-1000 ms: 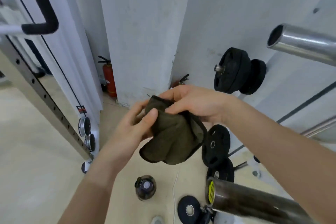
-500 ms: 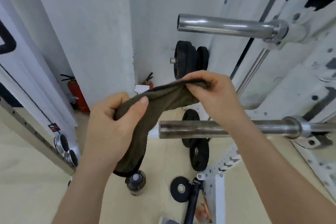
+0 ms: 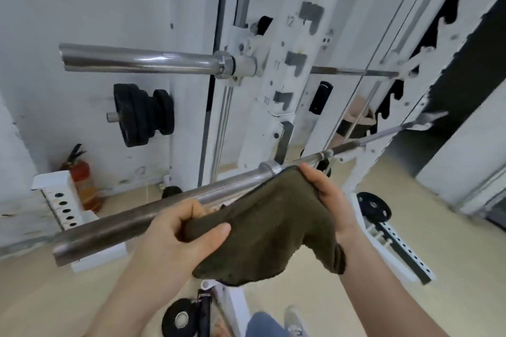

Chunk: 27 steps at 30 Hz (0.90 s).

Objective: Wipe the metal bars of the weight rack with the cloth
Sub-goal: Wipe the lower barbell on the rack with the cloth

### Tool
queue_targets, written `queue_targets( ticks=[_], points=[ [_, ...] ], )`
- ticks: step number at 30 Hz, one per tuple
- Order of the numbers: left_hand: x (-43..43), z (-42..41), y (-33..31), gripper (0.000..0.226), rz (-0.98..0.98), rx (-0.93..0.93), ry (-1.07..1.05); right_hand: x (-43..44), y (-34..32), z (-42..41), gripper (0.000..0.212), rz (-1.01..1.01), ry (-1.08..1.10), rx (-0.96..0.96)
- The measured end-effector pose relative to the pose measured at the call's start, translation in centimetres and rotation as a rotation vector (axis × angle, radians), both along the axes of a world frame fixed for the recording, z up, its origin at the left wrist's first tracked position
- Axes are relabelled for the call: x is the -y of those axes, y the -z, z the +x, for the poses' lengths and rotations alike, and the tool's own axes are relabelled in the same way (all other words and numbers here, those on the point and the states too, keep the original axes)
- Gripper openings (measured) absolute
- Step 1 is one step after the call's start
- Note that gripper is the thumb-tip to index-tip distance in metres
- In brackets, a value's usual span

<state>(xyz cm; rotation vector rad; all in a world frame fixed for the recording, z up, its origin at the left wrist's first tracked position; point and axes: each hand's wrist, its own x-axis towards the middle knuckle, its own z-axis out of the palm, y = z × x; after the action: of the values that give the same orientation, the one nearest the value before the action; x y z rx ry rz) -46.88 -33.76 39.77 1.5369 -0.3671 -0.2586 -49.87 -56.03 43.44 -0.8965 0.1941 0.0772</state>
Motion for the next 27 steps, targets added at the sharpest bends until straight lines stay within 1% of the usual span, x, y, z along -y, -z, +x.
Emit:
queue_targets(
  ticks=[1,3,5,6,7,9,12,14,16,18,19,20,22,24,27],
  points=[
    [1.1,-0.1,-0.2,0.046,-0.008,-0.023,0.006,0.6,-0.2,-0.5,0.029,0.023,0.046,0.018],
    [3.6,-0.3,-0.7,0.038,-0.039,-0.064,0.019,1.7,-0.6,-1.0,0.051,0.09,0.076,0.057],
    [6.5,-0.4,-1.0,0.031,-0.063,-0.087,0.058,3.6,-0.8,-0.9,0.059,0.194,0.142,0.079],
    [8.0,-0.3,-1.0,0.027,-0.084,-0.099,0.074,5.2,-0.4,-0.6,0.056,0.245,0.209,0.081],
    [9.8,-0.1,-0.8,0.025,-0.108,-0.113,0.08,7.1,0.1,-0.3,0.048,0.27,0.255,0.079],
    [13.5,0.4,-0.6,0.023,-0.178,-0.175,0.064,11.0,1.0,0.5,0.028,0.267,0.261,0.075],
    [20.5,1.5,-0.6,0.026,-0.313,-0.301,0.046,18.4,2.6,1.3,0.023,0.273,0.185,0.131],
    [26.5,2.3,-0.5,0.021,-0.308,-0.282,0.053,24.7,3.7,1.6,0.02,0.286,0.142,0.169],
    [33.6,3.1,-0.4,0.015,-0.261,-0.217,0.039,31.7,5.1,2.5,0.023,0.228,0.075,0.173],
    [41.1,4.3,-0.5,0.012,-0.233,-0.182,-0.001,39.1,6.4,4.3,0.044,0.127,0.025,0.111],
    [44.5,5.0,-0.7,0.011,-0.194,-0.157,-0.018,42.1,6.3,5.0,0.051,0.089,0.008,0.082],
    [47.5,5.4,-0.9,0.009,-0.139,-0.144,-0.038,44.9,6.2,5.4,0.051,0.048,0.014,0.041],
    [52.8,6.2,-1.8,0.007,-0.078,-0.148,-0.097,50.1,5.5,6.0,0.04,-0.052,0.034,-0.024],
    [57.0,7.3,-2.7,0.012,-0.028,-0.143,-0.141,54.5,4.6,6.7,0.026,-0.137,0.094,-0.052],
    [61.2,9.1,-3.1,0.018,0.099,-0.084,-0.168,59.0,5.0,8.6,0.019,-0.243,0.24,-0.08]
  ],
)
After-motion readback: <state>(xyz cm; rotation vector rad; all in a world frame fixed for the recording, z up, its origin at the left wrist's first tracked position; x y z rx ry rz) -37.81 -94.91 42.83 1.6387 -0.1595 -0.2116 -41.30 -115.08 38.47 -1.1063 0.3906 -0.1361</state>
